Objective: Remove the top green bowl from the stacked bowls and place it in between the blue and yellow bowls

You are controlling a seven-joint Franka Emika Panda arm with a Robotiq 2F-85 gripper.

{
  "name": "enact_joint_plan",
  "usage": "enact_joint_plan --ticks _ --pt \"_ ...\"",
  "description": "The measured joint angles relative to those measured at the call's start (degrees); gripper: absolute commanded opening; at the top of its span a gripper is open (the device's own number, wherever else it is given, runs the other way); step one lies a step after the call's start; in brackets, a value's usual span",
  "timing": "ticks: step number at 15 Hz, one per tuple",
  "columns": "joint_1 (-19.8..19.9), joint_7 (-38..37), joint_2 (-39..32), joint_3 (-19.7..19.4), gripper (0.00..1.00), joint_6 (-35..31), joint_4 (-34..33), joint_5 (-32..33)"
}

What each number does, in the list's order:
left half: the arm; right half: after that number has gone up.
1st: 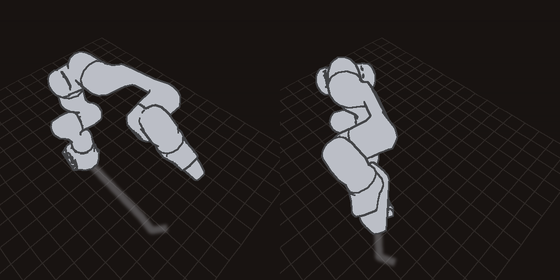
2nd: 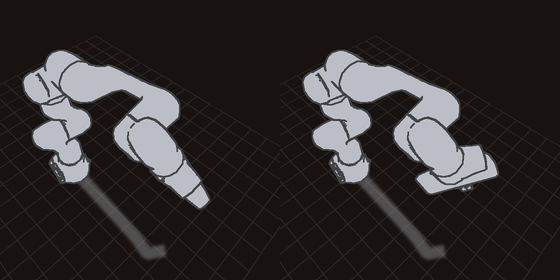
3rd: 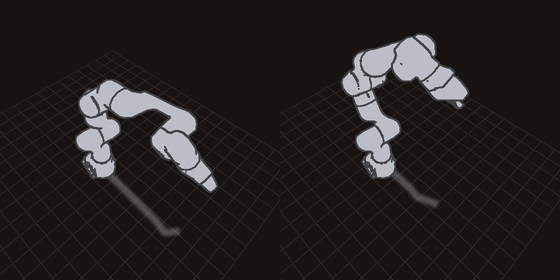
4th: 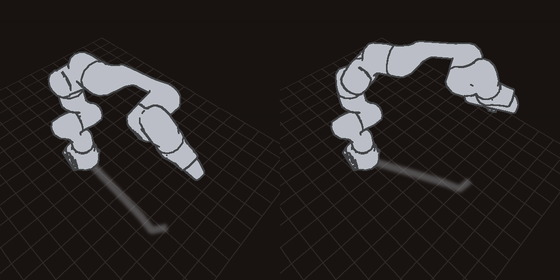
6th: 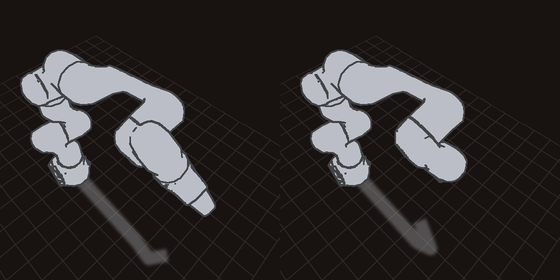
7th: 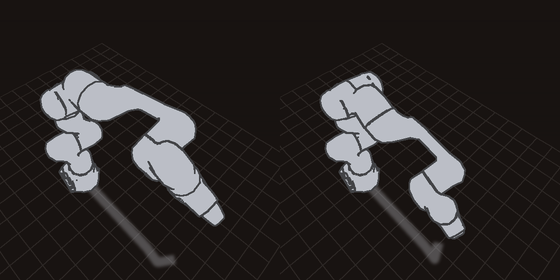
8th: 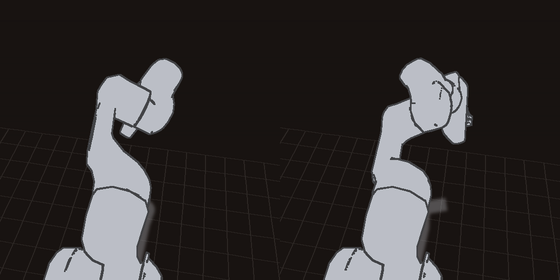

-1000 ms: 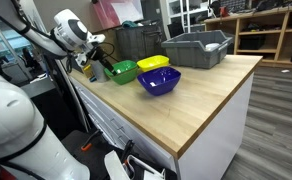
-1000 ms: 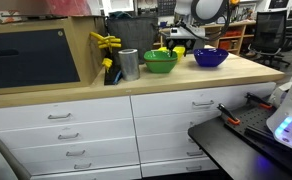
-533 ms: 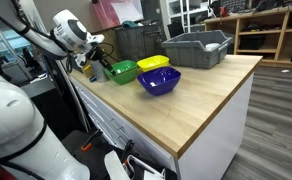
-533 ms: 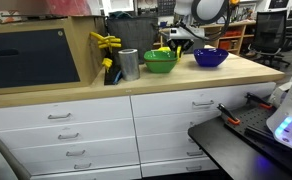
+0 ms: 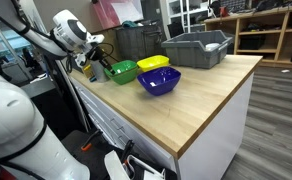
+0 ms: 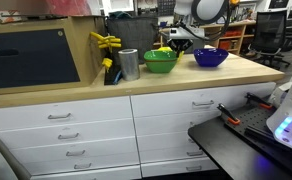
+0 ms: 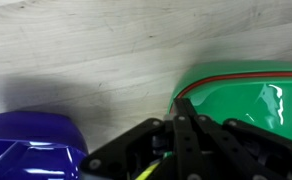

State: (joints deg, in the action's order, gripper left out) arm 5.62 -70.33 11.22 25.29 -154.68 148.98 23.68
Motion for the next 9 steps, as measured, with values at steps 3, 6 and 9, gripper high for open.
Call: enact_joint_plan --ticks 3,6,9 --pt "0.01 -0.52 0.0 0.03 0.38 -0.02 -0.07 0.43" --pt "0.09 -3.67 0.01 0.25 0.59 -0.03 -0.23 2.71" --pt "0.44 -7.85 0.02 0.61 0.83 -0.03 -0.26 5.72"
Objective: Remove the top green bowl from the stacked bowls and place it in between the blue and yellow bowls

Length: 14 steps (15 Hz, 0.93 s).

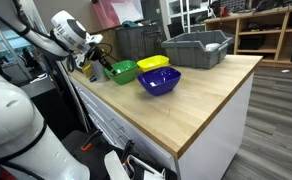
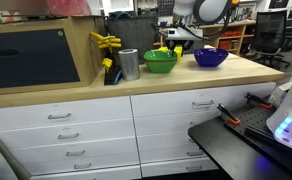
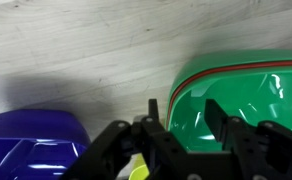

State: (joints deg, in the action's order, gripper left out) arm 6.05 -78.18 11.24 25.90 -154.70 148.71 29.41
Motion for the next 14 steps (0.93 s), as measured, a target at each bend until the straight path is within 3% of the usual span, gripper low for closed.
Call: enact_joint_plan --ticks 1,2,4,10,11,14 --pt "0.28 -1.54 0.0 0.17 0.77 0.01 0.01 1.28" --pt "0.59 -3.33 -0.01 0.34 0.49 0.04 0.05 2.71" --pt "1.27 -6.98 -0.11 0.77 0.51 0.06 0.14 5.97" --pt "1.9 -16.51 -1.87 2.74 0.05 0.06 -0.44 12.57" --pt "1.9 -17.51 -2.25 2.99 0.0 0.06 -0.74 13.06" --pt "1.92 -19.36 -3.12 3.39 0.01 0.13 -1.56 13.54"
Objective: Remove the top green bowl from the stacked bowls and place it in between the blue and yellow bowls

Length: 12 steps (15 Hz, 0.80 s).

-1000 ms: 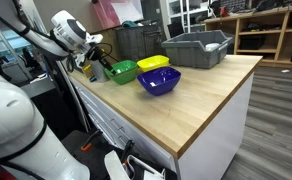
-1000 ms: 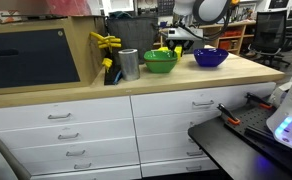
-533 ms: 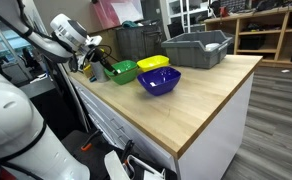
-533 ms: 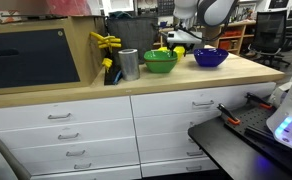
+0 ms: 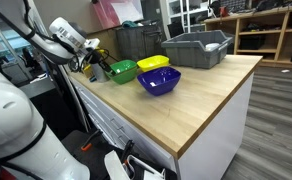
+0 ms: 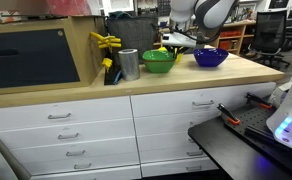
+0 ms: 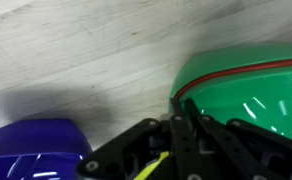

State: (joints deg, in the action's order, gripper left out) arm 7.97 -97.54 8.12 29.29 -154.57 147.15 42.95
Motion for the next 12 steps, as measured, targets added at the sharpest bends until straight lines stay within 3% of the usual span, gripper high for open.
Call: enact_joint_plan --ticks 12 --pt "0.07 -0.89 -0.64 0.0 0.01 0.52 -2.01 0.95"
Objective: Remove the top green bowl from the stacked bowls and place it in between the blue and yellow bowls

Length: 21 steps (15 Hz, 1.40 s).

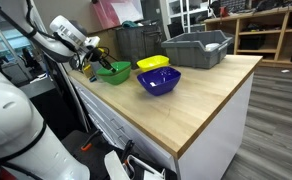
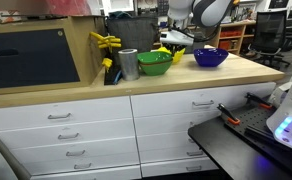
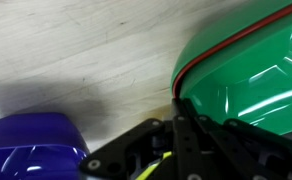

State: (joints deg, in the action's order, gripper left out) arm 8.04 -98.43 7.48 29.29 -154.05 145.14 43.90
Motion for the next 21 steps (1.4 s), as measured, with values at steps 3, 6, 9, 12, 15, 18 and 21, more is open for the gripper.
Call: enact_joint_plan --ticks 3,6,9,12,15,18,21 --pt "-0.01 0.17 0.89 -0.03 0.01 0.06 -1.57 0.04" --pt "-0.04 0.26 2.13 -0.07 0.01 0.06 -2.71 -0.31" --pt "-0.34 0.46 3.57 -0.1 0.01 0.0 -2.99 -1.54" --pt "-0.93 1.59 5.11 -0.31 0.01 -0.05 -2.99 -3.78" --pt "-1.9 3.31 6.85 -0.69 0.01 -0.18 -2.99 -6.68" --pt "-3.18 4.91 8.79 -1.3 0.01 -0.44 -2.98 -9.56" --pt "-4.59 6.52 11.03 -2.63 0.01 -0.49 -2.98 -11.84"
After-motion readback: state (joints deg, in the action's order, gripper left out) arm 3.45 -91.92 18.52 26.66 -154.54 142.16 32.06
